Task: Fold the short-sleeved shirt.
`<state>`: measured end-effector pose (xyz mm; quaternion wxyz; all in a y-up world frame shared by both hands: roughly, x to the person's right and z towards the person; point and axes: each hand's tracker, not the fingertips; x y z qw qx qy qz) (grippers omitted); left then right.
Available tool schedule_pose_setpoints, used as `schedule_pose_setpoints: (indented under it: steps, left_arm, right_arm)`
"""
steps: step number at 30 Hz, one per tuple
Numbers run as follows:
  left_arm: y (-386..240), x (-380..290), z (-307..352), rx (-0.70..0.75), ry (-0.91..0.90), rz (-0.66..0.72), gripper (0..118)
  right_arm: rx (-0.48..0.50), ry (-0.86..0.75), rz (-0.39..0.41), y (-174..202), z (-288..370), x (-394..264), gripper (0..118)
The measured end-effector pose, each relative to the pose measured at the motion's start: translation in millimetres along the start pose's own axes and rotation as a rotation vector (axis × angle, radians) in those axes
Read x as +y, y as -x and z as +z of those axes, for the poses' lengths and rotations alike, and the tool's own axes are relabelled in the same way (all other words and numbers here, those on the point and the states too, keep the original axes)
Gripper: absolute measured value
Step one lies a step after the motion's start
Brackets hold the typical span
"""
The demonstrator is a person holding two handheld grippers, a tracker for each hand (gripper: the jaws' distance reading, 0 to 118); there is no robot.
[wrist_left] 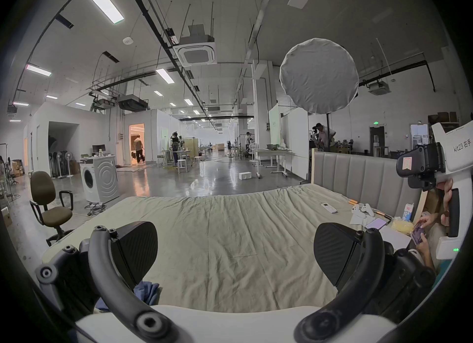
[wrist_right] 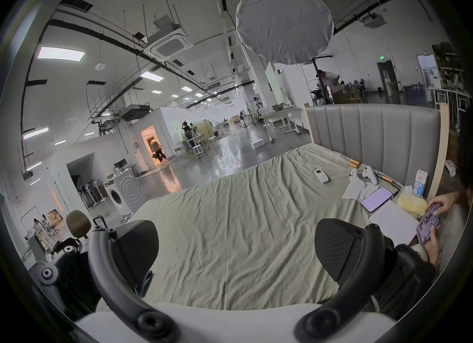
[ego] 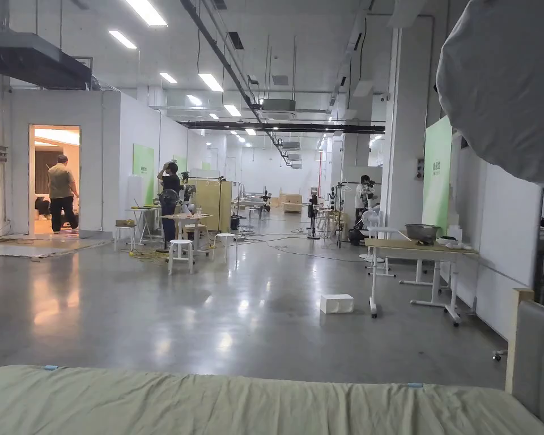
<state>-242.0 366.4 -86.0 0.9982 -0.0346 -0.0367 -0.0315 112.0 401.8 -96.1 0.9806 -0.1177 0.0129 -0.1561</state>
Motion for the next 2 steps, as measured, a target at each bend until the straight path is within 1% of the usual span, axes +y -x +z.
schedule_pose_setpoints:
  steps: [2]
  left_arm:
    - [0.0,0.6,-0.2,-0.002,0.001,0.006,118]
  right_arm:
    - [-0.004,-0.012,0.022,1.6,-0.4,-3.4,118]
